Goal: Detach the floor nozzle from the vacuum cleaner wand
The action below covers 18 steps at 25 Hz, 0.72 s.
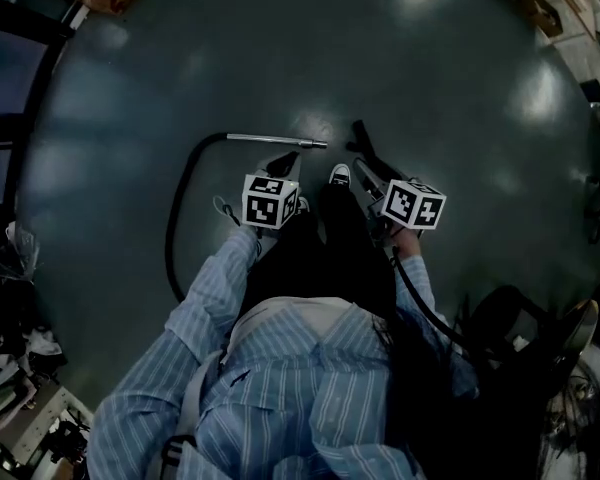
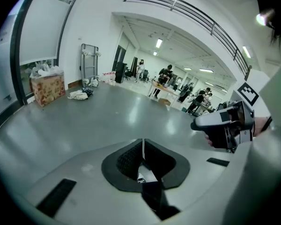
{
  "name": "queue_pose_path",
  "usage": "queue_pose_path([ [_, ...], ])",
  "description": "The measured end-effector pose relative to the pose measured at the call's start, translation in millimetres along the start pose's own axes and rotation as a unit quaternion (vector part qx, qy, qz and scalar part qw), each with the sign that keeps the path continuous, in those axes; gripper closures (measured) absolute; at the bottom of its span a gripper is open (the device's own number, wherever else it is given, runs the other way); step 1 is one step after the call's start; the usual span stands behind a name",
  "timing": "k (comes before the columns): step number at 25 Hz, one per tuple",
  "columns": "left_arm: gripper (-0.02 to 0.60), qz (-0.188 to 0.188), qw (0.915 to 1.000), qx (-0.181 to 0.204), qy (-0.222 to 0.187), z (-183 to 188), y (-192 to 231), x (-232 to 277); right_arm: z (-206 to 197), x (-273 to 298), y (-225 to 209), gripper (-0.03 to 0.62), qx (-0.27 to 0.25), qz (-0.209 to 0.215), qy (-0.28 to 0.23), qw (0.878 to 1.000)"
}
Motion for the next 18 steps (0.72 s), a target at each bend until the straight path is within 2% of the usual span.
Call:
queue_pose_path([
  [5,0.566,-0.018,0.9986,0.041,-0.027,9,-32,-30,-11,-18,30,0.375,0.004,-0.01,-0.004,1.0],
  [8,0.566,-0.033,0.9983,0.036,-0.033,2,-47,-42,-17,-27,47,0.376,0.014,-0.005,-0.014,1.0],
  [12,0.566,-0.043,0.9984,0.027,-0.026,-28,-68,-62,-41,-50,68,0.376,0.016,0.012,-0.015,1.0],
  [18,0.566,-0.045,0.9977,0.034,-0.038,-43,-119,-61,-55,-95,51,0.376,-0.001,0.017,-0.013,1.0],
])
Point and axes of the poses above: the fingertips, and each gripper's own axes: x forward along the fingers, y to its left, z out of its top, the point moved 3 cm from there along -x, backward along the fingers, and after that the axes turned 14 degrees about -x, right-handed, at the moved point
